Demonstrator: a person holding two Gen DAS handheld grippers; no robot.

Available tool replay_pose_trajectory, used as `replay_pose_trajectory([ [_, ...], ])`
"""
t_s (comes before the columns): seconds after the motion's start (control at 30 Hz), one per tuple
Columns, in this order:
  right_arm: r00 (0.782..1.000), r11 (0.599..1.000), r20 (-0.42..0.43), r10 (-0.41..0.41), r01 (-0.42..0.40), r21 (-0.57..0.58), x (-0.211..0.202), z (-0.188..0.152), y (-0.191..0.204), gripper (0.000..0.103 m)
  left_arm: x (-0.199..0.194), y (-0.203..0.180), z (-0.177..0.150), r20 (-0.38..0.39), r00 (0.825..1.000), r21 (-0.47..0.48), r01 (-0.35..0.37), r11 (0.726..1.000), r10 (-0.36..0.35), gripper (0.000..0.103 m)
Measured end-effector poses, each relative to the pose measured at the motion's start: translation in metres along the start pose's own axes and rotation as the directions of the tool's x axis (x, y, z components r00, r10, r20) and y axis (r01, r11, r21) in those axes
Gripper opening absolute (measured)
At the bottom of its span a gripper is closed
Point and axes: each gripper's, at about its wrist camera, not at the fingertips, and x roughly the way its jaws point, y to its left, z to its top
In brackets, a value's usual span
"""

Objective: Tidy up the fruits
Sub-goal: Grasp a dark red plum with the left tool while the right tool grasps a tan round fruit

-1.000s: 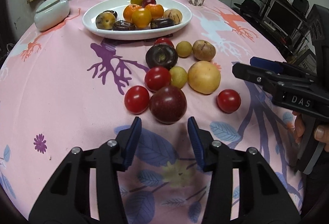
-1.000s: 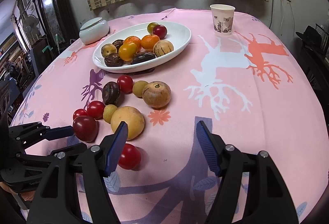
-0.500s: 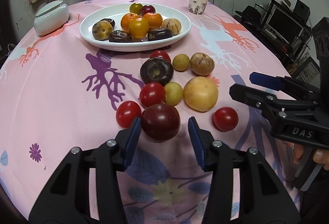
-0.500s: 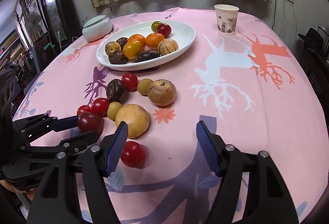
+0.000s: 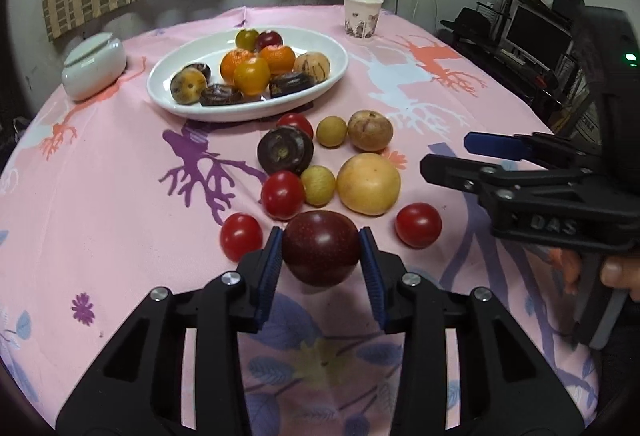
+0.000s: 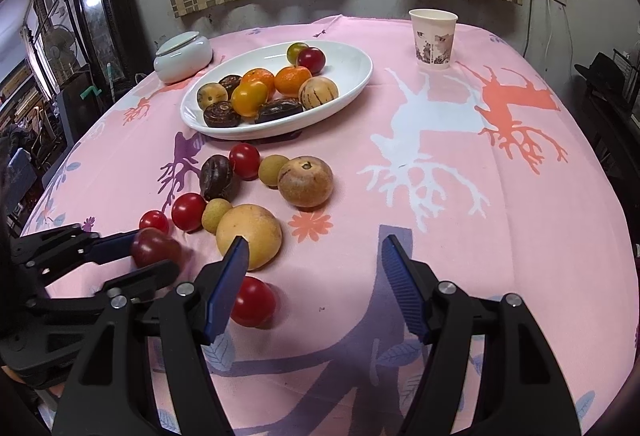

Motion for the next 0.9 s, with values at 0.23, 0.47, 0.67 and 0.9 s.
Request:
replay_pose_trajectory([
  [0.23, 1.0, 1.0, -0.006, -0.01, 0.01, -0.004, 0.005, -0.002, 0.0, 0.069, -0.015, 0.023, -0.009, 0.008, 1.0, -0.039, -0.009, 0.999, 0.009, 0.039],
  [0.47, 0.996, 0.997, 0.037, -0.081, 0.081, -0.014, 0.003, 0.003, 0.001, 0.069, -0.023, 0.038, -0.009, 0.058, 0.998, -0.069, -0.005, 0.998, 0.008, 0.039],
  [0.67, 0.998, 0.998, 0.009, -0.065, 0.065, -0.018, 0.024, 0.034, 0.01, 0.069, -0.024, 0.04, -0.011, 0.054, 0.998, -0.06, 0.038, 0.997, -0.035, 0.039],
  [0.9, 0.987, 0.996, -0.137, -0.086, 0.088, 0.013, 0.073, 0.047, 0.015, 0.049, -0.029, 0.044, -0.011, 0.07, 0.997, -0.071, 0.043, 0.997, -0.038, 0.04],
])
